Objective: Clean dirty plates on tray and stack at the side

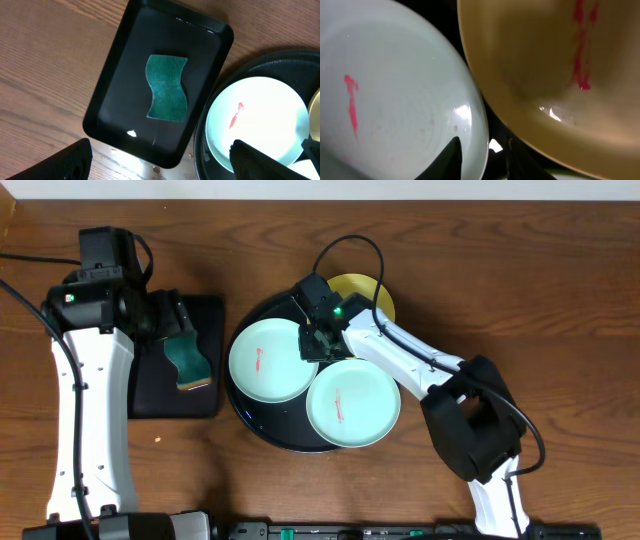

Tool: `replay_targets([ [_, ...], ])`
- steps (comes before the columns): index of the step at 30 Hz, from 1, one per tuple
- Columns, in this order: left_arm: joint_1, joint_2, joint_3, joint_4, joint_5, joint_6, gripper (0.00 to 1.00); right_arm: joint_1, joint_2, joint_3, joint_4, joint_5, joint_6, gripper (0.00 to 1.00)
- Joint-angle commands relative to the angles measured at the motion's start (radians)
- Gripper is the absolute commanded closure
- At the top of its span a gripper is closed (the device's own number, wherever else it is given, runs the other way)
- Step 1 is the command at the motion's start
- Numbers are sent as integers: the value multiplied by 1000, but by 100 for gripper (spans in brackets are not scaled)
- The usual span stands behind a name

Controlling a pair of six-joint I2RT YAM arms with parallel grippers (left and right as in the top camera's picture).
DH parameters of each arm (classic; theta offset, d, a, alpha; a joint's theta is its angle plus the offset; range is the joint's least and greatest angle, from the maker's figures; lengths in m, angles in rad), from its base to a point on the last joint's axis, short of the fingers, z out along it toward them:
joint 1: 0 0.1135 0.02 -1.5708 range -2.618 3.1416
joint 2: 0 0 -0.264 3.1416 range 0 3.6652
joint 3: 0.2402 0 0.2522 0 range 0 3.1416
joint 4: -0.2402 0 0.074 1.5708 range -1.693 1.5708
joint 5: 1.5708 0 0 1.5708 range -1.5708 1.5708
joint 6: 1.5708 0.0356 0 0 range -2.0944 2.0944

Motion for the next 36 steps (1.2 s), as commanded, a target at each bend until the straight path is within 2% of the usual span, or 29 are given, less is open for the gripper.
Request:
replay_targets([
  [1,5,5,16,-4,-12,-10,12,8,27,20,9,22,13,77],
  [11,5,5,16,-6,-12,-10,11,17,53,19,29,30,16,86],
  [24,5,9,-18,-6,-12,-9,11,30,71,14,29,62,16,91],
  [28,5,9,-30,-6,-12,-8,11,30,92,14,29,62,16,99],
  [36,5,62,-47,-6,-12,33,12,29,92,14,34,62,-3,99],
])
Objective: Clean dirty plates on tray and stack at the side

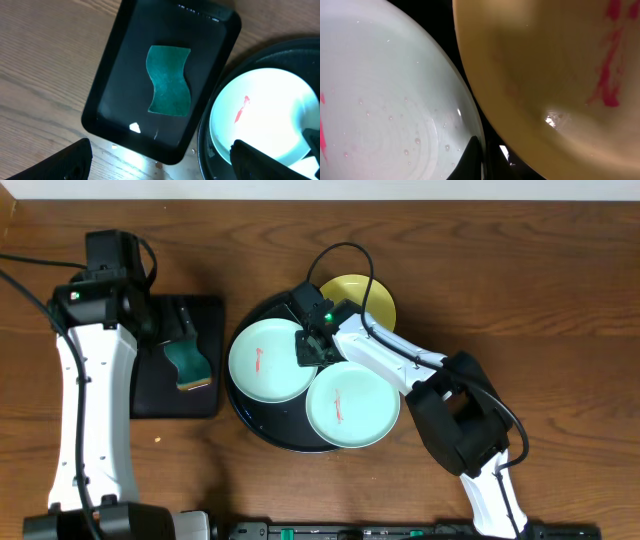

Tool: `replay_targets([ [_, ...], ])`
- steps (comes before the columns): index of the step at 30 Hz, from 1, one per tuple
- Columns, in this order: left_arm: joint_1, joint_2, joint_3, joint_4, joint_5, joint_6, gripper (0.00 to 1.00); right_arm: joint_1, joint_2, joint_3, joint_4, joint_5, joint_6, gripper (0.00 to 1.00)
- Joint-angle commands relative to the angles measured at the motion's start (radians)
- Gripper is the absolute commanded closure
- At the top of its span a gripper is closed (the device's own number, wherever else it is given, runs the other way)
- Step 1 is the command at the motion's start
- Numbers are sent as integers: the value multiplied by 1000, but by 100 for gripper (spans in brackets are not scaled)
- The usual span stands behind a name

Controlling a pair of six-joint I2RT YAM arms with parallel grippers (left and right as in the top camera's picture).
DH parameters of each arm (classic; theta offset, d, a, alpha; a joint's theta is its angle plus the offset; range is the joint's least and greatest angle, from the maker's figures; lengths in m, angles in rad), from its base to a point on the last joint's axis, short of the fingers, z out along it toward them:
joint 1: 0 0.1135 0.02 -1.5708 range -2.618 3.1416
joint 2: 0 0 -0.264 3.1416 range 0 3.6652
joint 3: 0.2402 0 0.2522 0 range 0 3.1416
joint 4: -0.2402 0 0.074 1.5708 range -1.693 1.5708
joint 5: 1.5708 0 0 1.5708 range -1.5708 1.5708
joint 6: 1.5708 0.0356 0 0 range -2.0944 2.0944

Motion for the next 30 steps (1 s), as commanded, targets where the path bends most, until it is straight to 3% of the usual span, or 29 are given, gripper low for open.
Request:
replay_targets([
  [1,5,54,-22,-2,-12,21,12,6,33,8,6,21,-22,99],
  [6,5,166,-22,-2,-12,25,12,4,33,8,5,21,-40,99],
  [11,21,317,-22,-1,-6,-11,28,4,33,8,6,21,-45,99],
  [19,47,486,-22,66,45,-12,34,4,33,8,10,21,-47,99],
  [24,47,561,-22,128,75,32,46,4,33,8,9,21,-51,99],
  [28,47,600,-22,165,140,71,49,4,33,8,10,21,-55,99],
  [30,47,611,-22,180,139,70,56,4,33,8,9,22,-55,99],
])
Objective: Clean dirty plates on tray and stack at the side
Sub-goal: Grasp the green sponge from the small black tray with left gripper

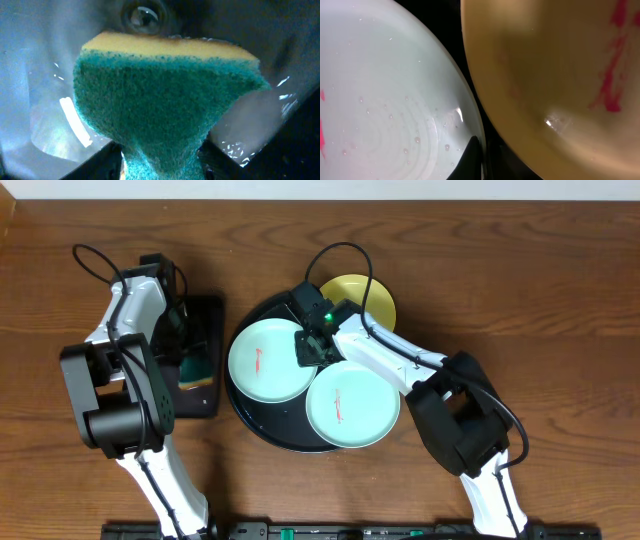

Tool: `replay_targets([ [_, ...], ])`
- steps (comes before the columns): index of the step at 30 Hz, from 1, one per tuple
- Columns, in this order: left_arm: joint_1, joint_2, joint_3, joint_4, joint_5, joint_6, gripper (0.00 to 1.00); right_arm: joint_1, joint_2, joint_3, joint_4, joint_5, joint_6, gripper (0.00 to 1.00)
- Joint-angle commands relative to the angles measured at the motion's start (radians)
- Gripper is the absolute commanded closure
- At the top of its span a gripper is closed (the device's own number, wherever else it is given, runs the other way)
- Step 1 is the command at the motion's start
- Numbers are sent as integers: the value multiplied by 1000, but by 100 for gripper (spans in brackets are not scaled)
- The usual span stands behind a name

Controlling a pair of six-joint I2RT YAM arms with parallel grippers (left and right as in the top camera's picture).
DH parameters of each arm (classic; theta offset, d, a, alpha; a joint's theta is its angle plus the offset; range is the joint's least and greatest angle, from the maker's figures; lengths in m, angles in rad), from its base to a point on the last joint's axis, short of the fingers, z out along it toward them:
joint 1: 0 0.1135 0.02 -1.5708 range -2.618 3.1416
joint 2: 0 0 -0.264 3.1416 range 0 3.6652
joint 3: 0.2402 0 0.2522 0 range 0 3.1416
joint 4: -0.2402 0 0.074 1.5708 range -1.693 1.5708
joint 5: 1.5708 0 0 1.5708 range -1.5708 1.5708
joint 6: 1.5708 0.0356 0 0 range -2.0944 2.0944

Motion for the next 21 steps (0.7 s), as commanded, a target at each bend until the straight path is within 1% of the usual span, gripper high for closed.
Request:
replay_targets([
  [1,1,38,-9,24,42,25,62,4,33,8,4,22,-24,99],
  [2,1,38,-9,27,41,25,72,4,33,8,5,22,-24,99],
  [5,1,38,-9,27,41,24,92,4,33,8,5,22,-24,99],
  [9,1,28,-8,12,42,20,93,4,33,8,5,22,-27,99],
  [13,1,-34,30,-34,42,17,93,4,33,8,5,22,-27,99],
  [21,0,-289,41,-40,41,17,93,4,33,8,3,21,-50,98],
])
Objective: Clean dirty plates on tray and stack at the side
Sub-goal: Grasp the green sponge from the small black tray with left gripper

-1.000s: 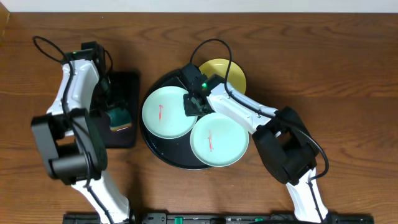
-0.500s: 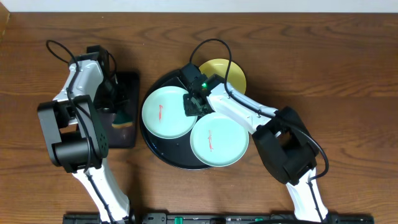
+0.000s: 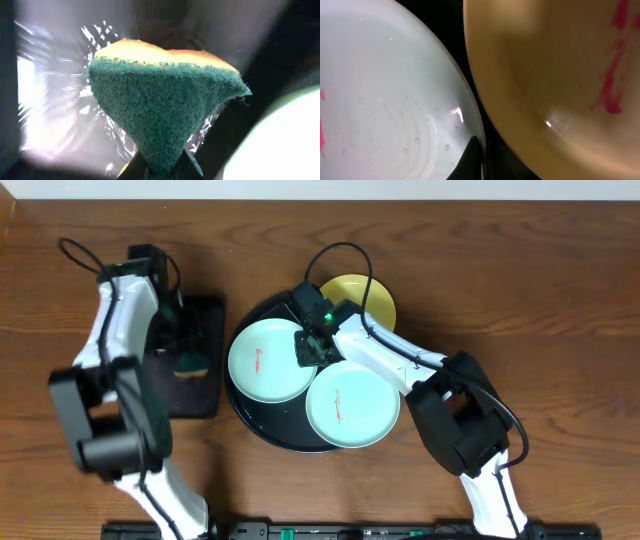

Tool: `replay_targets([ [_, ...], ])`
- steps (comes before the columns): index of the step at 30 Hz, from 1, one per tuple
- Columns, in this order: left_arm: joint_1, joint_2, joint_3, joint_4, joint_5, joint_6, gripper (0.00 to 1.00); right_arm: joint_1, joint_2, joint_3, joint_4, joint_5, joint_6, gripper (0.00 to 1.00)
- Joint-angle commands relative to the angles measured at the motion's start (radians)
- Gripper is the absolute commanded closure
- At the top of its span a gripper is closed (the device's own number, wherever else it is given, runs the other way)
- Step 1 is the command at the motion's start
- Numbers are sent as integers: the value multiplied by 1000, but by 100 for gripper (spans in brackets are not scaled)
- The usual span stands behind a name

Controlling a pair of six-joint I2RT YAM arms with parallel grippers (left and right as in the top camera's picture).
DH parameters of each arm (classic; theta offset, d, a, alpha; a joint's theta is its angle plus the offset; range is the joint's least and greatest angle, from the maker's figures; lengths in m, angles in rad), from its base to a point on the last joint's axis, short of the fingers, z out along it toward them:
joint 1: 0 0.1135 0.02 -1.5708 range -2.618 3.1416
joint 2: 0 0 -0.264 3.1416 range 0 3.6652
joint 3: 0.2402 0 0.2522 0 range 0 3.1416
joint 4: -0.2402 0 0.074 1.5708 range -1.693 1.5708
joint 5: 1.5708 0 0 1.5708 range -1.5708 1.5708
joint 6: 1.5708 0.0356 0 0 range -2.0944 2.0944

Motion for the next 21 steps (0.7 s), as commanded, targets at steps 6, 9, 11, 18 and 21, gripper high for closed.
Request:
replay_targets([
  [6,0,-197,35,-4,-39,2,93,4,33,8,2,21,-41,99],
  [9,0,-193,21,3,-70,2,93,4,33,8,-2,21,-43,99],
  [11,0,-193,9,10,-73,2,93,4,33,8,-2,21,-50,99],
  [18,-1,-193,4,15,-72,-5,93,4,33,8,-1,21,-50,99],
  [21,-5,-193,4,15,-72,-25,93,4,33,8,-1,21,-50,99],
])
